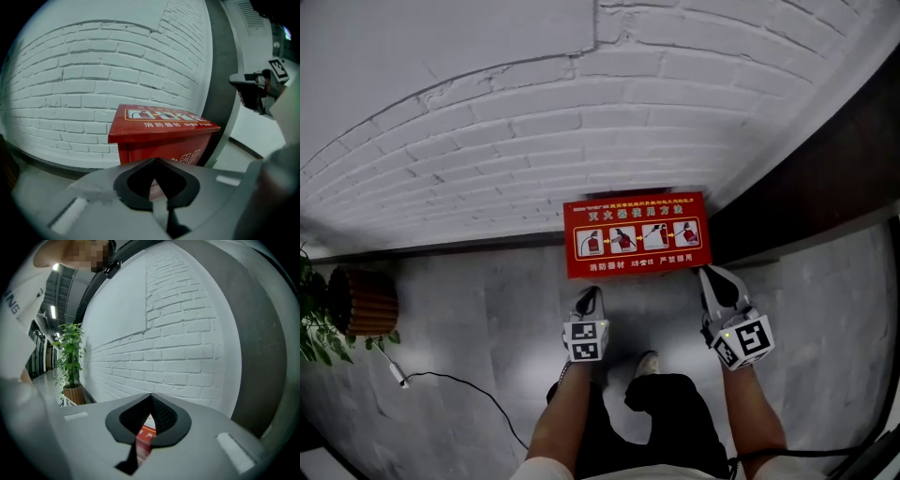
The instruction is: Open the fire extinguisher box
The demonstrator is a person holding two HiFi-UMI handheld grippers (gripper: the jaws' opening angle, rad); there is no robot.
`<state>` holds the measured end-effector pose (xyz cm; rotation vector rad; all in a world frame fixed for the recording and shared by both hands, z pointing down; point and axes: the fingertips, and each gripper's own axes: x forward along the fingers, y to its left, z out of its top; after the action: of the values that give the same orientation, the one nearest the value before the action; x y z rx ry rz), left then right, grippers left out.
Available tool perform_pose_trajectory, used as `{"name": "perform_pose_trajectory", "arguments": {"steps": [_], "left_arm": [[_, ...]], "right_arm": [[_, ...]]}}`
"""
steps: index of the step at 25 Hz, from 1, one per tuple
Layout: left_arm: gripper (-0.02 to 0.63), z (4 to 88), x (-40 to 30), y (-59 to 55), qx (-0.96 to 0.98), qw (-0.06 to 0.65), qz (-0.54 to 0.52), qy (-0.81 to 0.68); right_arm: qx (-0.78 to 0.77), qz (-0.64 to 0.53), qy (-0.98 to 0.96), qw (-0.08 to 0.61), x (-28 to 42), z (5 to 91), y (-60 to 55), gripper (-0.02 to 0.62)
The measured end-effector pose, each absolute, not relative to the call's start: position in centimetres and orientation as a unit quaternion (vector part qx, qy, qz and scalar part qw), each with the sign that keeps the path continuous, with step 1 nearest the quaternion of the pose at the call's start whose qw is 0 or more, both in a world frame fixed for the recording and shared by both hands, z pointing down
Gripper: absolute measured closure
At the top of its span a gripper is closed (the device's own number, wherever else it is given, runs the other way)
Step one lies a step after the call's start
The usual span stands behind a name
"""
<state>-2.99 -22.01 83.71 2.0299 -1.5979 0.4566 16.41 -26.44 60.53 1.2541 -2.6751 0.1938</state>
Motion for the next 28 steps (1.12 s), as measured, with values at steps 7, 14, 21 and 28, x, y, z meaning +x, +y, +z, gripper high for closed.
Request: {"name": "perform_pose_trajectory", "arguments": {"steps": [7,14,21,28], "left_arm": [[0.601,83.8,-4.1,-25.0,0.742,0.241,0.148,-0.608],[0.601,82.5,-4.1,-25.1,0.738,0.244,0.145,-0.612],[0.601,77.6,-4.5,-25.7,0.752,0.208,0.130,-0.612],[0.601,69.6,-5.7,-29.1,0.760,0.150,0.102,-0.625]], "right_arm": [[0.419,0.072,-0.899,0.101,16.7,61.6,-26.1,0.589],[0.410,0.085,-0.901,0.114,16.6,62.2,-25.5,0.589],[0.406,0.107,-0.898,0.128,16.9,63.4,-24.5,0.589],[0.404,0.124,-0.896,0.137,17.1,63.9,-23.3,0.589]]}}
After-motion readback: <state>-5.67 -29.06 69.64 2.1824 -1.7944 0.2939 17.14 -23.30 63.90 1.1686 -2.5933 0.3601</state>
